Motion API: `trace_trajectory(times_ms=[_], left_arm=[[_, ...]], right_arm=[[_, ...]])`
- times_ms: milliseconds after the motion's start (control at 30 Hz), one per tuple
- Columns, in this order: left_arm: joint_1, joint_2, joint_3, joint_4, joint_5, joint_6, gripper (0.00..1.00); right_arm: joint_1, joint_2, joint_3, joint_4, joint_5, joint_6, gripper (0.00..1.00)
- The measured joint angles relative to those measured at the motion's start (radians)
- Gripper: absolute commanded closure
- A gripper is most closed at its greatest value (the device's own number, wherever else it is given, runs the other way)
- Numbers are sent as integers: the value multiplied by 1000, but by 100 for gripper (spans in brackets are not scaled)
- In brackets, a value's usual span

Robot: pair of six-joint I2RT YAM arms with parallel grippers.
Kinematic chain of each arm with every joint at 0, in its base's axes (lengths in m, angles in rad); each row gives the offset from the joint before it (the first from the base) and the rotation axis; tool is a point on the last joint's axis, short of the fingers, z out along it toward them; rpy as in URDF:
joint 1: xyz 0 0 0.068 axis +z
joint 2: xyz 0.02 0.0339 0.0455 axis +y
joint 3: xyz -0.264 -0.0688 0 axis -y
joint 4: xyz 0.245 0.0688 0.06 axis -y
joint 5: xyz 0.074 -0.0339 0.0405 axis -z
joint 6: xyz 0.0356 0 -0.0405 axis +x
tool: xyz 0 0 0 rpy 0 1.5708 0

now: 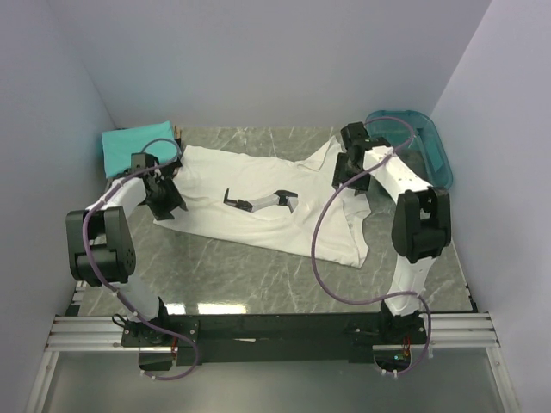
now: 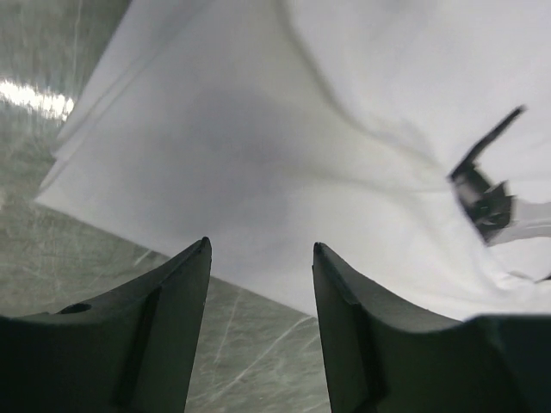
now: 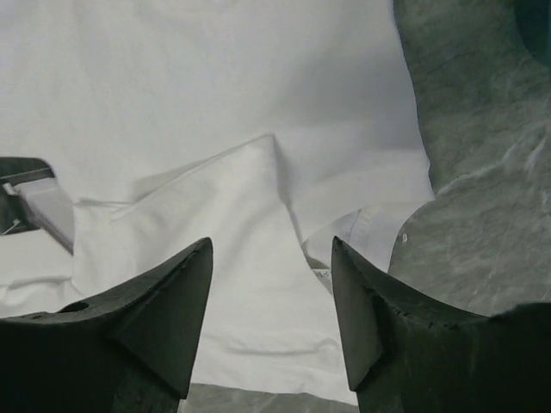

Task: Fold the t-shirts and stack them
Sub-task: Fold the tshirt

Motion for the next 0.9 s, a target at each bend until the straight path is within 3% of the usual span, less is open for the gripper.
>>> trace_trajectory(times_ms=[300,600,900], left_arm=[[1,16,78,19,53,-17,44],[1,118,36,70,87,-16,45],[5,98,-7,118,96,-16,45]], right_arm=[[87,-252,-203,115,-129,74,36],[143,-209,-423,263,-254,151,37],[143,-211,-584,374,-311,192,37]])
